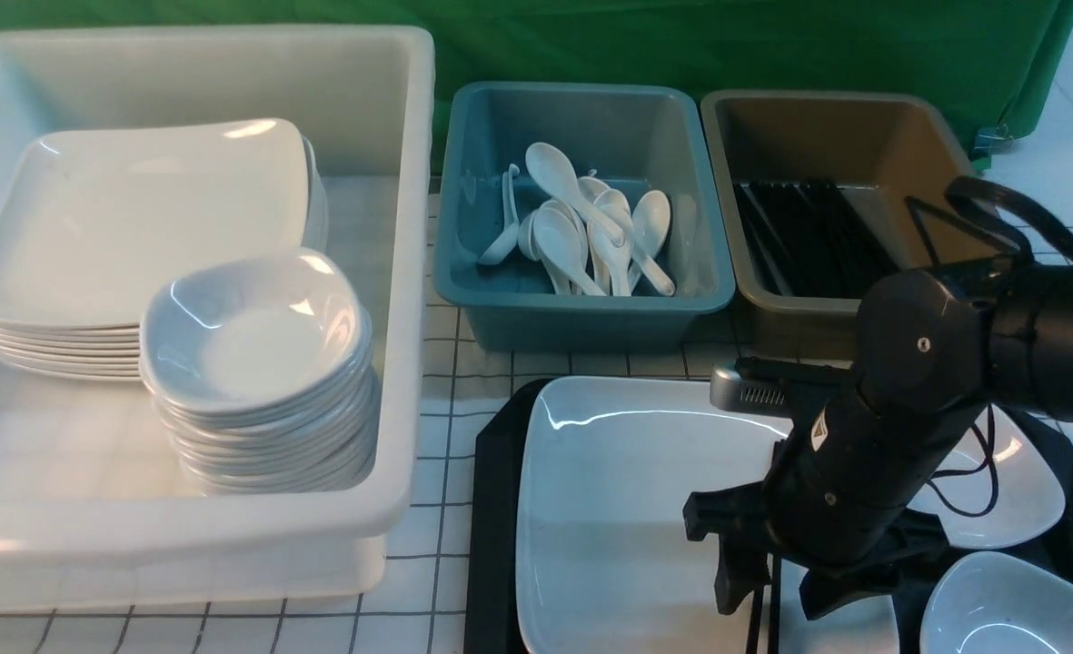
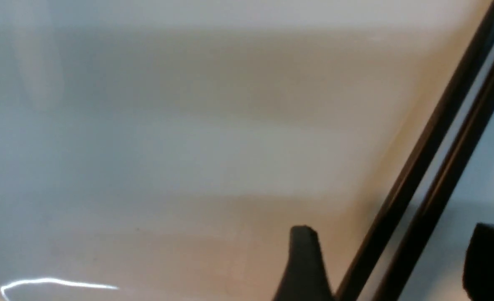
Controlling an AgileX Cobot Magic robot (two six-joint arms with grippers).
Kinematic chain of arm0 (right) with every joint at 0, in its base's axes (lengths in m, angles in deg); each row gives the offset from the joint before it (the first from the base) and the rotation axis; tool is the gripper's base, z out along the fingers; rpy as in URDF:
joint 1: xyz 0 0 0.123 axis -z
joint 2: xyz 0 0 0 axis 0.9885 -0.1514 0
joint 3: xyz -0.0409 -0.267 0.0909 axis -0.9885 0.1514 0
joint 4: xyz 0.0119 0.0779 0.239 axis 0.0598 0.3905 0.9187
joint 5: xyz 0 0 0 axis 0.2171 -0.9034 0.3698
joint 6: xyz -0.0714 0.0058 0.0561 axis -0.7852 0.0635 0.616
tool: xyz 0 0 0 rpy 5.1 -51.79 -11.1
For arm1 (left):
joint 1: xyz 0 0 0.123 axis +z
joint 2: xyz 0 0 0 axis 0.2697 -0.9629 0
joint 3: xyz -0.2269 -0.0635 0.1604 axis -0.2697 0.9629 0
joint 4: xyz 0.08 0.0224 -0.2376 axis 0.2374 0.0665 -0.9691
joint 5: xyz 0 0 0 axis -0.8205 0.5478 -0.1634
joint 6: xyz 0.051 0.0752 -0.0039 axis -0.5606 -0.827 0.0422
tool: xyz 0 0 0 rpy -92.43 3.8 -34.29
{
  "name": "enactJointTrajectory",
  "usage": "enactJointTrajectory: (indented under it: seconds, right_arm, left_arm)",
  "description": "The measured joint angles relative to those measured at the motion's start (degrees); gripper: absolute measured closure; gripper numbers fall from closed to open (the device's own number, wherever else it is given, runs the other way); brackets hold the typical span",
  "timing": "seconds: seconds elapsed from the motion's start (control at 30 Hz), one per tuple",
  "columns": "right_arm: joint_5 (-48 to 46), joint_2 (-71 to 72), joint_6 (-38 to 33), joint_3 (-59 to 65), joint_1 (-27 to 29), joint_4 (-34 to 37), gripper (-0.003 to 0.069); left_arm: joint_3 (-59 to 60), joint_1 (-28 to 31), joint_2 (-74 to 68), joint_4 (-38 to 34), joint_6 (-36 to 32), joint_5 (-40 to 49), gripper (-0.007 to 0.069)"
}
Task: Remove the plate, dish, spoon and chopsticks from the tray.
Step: Use the right arm to grab a pair of chopsticks from the plate
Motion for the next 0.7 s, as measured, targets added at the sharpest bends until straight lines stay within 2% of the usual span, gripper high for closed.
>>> enactJointTrajectory:
  seconds: [0.33, 0.47, 0.63, 0.7]
  right_arm:
    - [0.6, -2.2, 0.2, -0.1, 0.0, -0.1, 0.0172]
    - [0.8, -2.3, 0.1, -0.3, 0.0, -0.1, 0.0284]
    - [-0.6, -2.4, -1.3, -0.7, 0.0, -0.1, 0.0515]
    - [-1.3, -2.4, -1.7, -1.0, 0.0, -0.1, 0.0540]
  left_arm:
    - [0.0, 0.0, 0.0, 0.0, 0.0, 0.0, 0.0620]
    - [0.0, 0.0, 0.0, 0.0, 0.0, 0.0, 0.0620]
    - [0.0, 0.0, 0.0, 0.0, 0.0, 0.0, 0.0620]
    - [0.0, 0.0, 0.0, 0.0, 0.0, 0.0, 0.0620]
